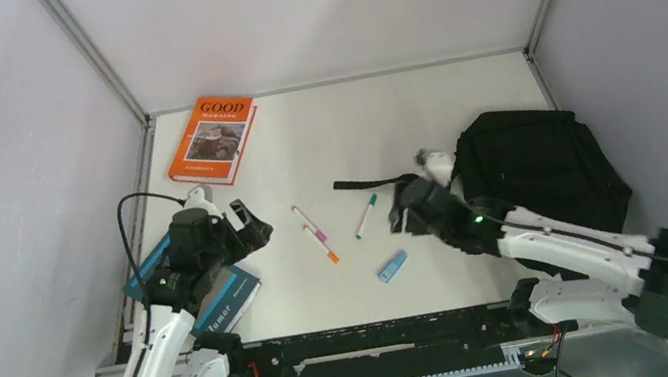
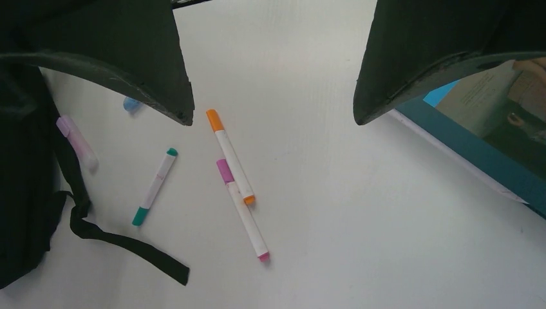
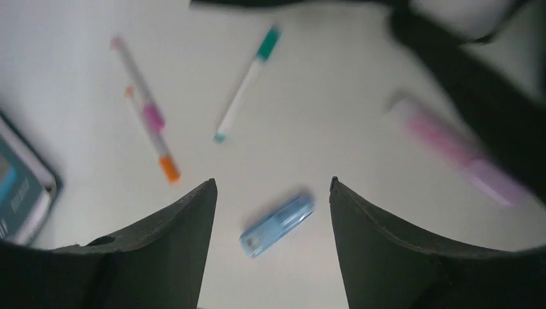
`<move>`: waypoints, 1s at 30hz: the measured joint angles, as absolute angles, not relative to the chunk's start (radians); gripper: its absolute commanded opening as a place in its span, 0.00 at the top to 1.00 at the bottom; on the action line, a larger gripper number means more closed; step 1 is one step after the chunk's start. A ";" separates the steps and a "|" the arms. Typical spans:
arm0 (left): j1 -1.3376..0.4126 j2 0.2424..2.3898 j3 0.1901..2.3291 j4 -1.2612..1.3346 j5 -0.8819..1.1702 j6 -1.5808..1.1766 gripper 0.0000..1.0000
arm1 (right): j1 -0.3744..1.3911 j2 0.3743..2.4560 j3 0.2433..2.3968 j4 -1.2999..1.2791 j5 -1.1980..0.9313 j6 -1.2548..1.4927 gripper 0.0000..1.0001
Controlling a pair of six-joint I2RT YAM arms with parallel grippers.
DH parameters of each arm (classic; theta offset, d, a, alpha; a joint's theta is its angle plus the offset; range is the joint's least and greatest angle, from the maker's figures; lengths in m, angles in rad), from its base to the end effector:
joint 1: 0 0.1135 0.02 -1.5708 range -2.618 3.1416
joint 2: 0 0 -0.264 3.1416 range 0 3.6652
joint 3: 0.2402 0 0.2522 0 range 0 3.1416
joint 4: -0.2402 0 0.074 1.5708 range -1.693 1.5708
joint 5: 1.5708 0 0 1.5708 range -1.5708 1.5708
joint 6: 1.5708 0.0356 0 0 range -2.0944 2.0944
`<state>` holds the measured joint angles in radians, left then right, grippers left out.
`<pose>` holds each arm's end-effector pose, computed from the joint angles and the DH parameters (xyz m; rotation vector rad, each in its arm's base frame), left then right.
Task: Pack the student bag
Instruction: Adjust the student bag at the center of the board.
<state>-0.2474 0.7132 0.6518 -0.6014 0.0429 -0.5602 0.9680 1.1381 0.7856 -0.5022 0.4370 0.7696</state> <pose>0.1498 -0.0394 0.2637 -0.3312 2.2535 -0.4816 0.1426 0.1806 0.2448 -0.0383 2.3470 0.3329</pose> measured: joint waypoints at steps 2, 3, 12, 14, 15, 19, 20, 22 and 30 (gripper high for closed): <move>-0.249 0.713 0.652 -0.599 0.050 -0.559 0.05 | 0.871 1.051 0.771 -0.519 0.445 0.764 0.27; -0.250 0.712 0.652 -0.598 0.057 -0.559 0.05 | 0.818 1.007 0.765 -0.529 0.448 0.764 0.27; -0.427 0.736 0.652 -0.506 0.086 -0.560 0.00 | 0.406 0.715 0.651 -0.663 0.395 0.761 0.28; -0.472 0.776 0.652 -0.488 0.086 -0.562 0.00 | 0.384 0.712 0.648 -0.696 0.385 0.762 0.28; -0.493 0.798 0.654 -0.484 0.083 -0.562 0.00 | 0.378 0.713 0.648 -0.712 0.383 0.764 0.28; -0.617 0.895 0.656 -0.473 0.049 -0.561 0.00 | 0.372 0.742 0.647 -0.762 0.383 0.770 0.27; -0.651 0.912 0.660 -0.473 0.043 -0.561 0.00 | 0.370 0.752 0.647 -0.770 0.382 0.771 0.27; -0.706 0.947 0.684 -0.472 0.038 -0.561 0.00 | 0.366 0.780 0.646 -0.778 0.371 0.771 0.27; -0.733 0.986 0.743 -0.373 0.031 -0.579 0.00 | 0.361 0.899 0.646 -0.820 0.394 0.802 0.30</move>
<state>-0.7330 0.9859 0.7429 -0.3725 0.0307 -0.5789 0.3611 0.8986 0.6456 -0.8200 0.3943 0.8024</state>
